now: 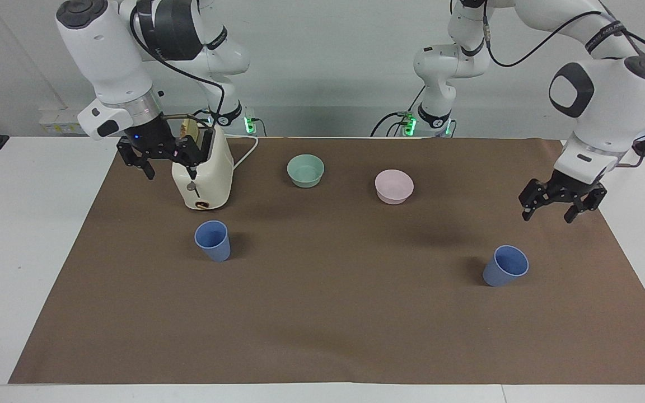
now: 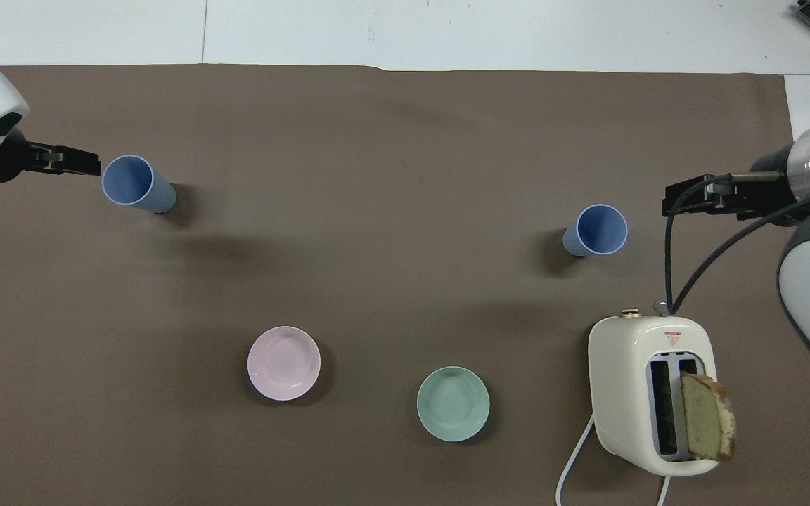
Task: Stack blue cups with both arms
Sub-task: 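Reach the left gripper to the blue cup farthest from the toaster and grasp it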
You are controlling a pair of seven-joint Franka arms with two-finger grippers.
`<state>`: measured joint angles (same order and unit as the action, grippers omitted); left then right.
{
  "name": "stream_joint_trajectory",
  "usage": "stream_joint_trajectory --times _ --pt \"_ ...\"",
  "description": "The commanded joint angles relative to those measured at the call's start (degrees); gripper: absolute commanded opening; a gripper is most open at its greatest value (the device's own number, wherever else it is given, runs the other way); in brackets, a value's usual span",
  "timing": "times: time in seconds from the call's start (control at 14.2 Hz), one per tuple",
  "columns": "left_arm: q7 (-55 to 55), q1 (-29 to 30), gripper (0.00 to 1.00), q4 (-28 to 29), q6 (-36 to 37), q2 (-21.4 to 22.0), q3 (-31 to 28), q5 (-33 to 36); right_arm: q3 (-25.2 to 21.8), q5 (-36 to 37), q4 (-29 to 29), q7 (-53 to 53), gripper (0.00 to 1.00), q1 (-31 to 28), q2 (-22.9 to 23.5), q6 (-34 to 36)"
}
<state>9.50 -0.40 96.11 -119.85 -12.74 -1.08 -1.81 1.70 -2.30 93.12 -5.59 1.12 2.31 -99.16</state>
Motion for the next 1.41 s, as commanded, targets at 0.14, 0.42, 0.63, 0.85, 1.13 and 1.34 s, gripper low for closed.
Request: stream_joint_trajectory --times 0.14,0.42,0.63,0.85,1.13,1.34 --pt "0.3 0.6 1.0 0.0 -6.9 -6.3 0.0 0.1 0.4 -0.9 0.0 -0.8 1.0 -0.7 -0.2 0.2" --pt "0.3 0.8 0.09 4.0 -11.3 -7.7 0.0 -1.3 0.4 -0.9 0.0 -0.8 1.0 -0.7 -0.2 0.2" --pt "0.4 1.4 0.0 3.6 -10.9 -7.6 0.0 -1.5 0.4 -0.9 0.0 -0.8 1.0 -0.7 -0.2 0.2" --pt "-0.2 0.6 0.0 3.3 -10.7 -7.2 0.4 -1.5 0.4 -0.9 0.0 -0.8 1.0 -0.7 -0.2 0.2" --pt "-5.2 -7.2 0.0 3.6 -5.9 -4.5 0.5 -1.6 0.4 -0.9 0.0 -0.8 1.0 -0.7 -0.2 0.2" --pt "-17.1 -15.6 0.0 6.7 -6.3 -2.6 0.5 -1.6 0.4 -0.9 0.0 -0.8 1.0 -0.7 -0.2 0.2"
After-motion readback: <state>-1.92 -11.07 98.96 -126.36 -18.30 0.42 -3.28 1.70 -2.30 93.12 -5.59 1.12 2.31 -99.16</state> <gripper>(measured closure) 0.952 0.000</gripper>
